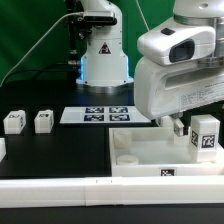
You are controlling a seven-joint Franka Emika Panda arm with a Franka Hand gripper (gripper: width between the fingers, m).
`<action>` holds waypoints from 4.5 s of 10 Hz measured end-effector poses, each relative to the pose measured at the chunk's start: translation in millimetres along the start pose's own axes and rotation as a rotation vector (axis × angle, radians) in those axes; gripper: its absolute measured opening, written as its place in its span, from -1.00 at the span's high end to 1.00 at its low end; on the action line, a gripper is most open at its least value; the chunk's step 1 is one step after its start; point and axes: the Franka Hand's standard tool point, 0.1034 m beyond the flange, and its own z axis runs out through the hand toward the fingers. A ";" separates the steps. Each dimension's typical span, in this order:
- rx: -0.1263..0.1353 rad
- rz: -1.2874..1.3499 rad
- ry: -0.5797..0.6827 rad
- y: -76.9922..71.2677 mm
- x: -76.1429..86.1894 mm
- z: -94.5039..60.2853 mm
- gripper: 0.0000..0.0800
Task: Assemble one leg
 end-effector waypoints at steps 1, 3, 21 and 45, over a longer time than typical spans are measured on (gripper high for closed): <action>0.000 0.000 0.000 0.0 0.0 0.0 -0.12; -0.001 0.000 0.001 0.8 0.1 -0.3 0.27; 0.030 1.517 0.001 -11.6 4.1 1.1 0.26; -0.008 0.024 -0.011 -0.4 -0.4 1.2 0.04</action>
Offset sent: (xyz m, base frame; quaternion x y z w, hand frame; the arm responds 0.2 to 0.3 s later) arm 0.0000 0.0000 0.0000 0.0000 0.0000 0.0000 1.0000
